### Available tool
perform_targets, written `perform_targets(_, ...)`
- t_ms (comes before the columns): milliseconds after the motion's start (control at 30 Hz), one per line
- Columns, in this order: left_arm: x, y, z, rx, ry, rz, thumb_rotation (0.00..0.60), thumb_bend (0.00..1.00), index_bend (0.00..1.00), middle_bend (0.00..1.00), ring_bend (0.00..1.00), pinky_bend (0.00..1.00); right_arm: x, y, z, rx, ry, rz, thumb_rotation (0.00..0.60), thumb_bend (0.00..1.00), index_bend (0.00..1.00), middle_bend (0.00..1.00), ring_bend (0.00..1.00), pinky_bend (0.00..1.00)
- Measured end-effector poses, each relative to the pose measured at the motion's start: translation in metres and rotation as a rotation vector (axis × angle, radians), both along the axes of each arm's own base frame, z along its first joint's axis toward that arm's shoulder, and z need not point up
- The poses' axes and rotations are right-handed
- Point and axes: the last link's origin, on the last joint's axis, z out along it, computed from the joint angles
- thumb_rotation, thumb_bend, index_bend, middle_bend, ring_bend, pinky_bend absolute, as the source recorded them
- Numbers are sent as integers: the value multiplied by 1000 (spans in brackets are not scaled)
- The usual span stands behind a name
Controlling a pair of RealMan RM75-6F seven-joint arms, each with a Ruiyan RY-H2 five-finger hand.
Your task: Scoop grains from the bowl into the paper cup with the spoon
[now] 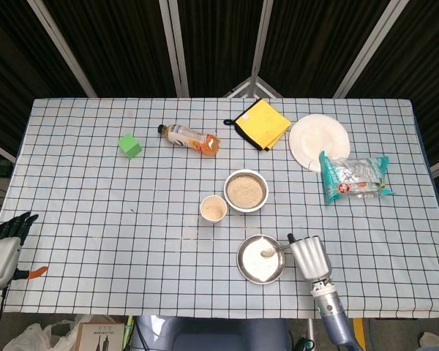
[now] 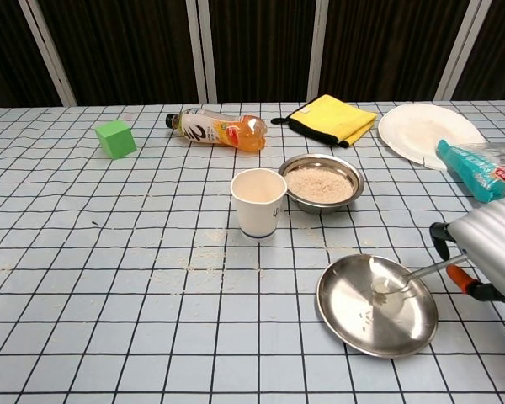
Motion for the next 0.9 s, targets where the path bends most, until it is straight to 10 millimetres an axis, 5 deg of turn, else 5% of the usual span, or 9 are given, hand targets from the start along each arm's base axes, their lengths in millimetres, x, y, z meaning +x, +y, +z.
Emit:
perform_targets(367, 0, 0, 0, 1, -2, 0, 600, 0, 0, 0, 0, 0, -2, 1, 0, -8, 26, -45, 600, 485, 280, 945, 960, 1000)
perform_targets(633, 0, 0, 0, 4, -2, 1, 600, 0, 0, 0, 0, 0, -3, 7, 12, -24, 50, -39, 600, 461, 181, 912, 920, 994)
perform_targets(733, 0, 0, 1, 7, -6, -2, 600, 0, 0, 0, 0, 0, -5, 7, 22, -48, 65, -30, 600, 457, 132, 822, 840, 919)
perform_targets(900, 1, 0, 2, 14, -19, -16, 600, 0, 0, 0, 0, 0, -13, 10, 51, -102, 67, -34, 600, 440, 14, 512, 506, 592)
